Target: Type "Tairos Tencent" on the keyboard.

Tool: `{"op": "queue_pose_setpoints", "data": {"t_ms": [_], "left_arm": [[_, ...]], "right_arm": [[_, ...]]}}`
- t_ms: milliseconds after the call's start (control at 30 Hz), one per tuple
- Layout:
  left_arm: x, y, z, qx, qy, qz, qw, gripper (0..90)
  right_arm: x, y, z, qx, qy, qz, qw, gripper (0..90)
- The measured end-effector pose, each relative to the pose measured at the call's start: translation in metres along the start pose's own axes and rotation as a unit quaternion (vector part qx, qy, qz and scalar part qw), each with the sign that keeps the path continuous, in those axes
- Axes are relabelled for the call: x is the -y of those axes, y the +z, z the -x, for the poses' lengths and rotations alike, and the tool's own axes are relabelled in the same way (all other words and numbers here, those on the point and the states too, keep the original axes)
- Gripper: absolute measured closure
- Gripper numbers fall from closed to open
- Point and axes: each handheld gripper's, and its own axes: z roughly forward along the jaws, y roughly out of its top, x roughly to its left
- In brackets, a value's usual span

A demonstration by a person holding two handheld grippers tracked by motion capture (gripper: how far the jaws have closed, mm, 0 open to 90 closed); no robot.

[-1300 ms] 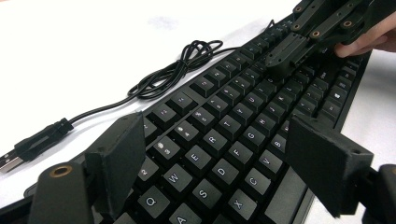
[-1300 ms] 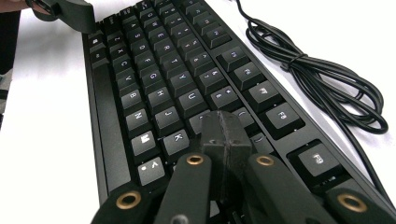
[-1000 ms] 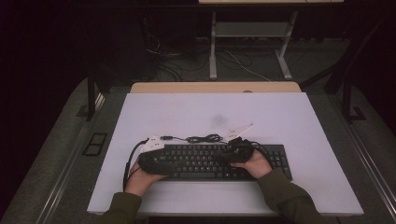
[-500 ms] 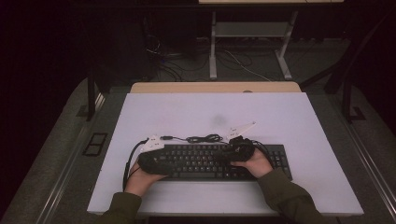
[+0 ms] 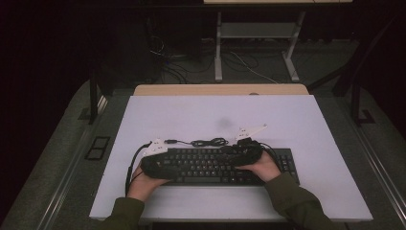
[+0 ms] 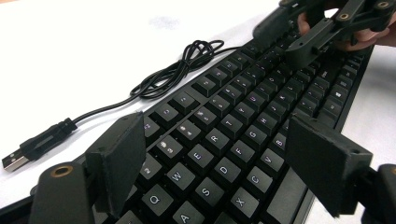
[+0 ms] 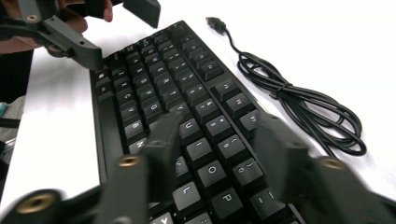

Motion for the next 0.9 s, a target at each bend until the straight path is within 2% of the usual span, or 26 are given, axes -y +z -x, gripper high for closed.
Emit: {"op": "queue_pose_setpoints", "data": {"t_ms": [167, 267, 600, 700, 900], "left_arm": [[0.0001, -0.0006, 0.0005, 0.001, 0.007, -0.002, 1.0, 22.9], [0.0001, -0.0008, 0.0008, 0.003, 0.009, -0.004, 0.9999, 23.6], [0.0011, -0.0031, 0.001, 0.001, 0.017, -0.013, 0.9998, 31.6], [0.0014, -0.0048, 0.0001, 0.002, 0.018, -0.015, 0.9997, 36.2], [0.0021, -0.008, -0.0014, 0.009, 0.016, -0.019, 0.9997, 50.9]], "right_arm": [[-0.0003, 0.0014, 0.0001, 0.007, 0.003, 0.009, 0.9999, 31.1], [0.0003, 0.0023, 0.0006, 0.012, 0.006, 0.012, 0.9998, 27.8], [0.0011, 0.0038, 0.0, 0.019, 0.006, 0.016, 0.9997, 25.1], [0.0014, 0.0038, 0.0004, 0.019, 0.006, 0.017, 0.9997, 25.1], [0.0017, 0.0035, 0.0006, 0.02, 0.008, 0.016, 0.9996, 25.1]]}}
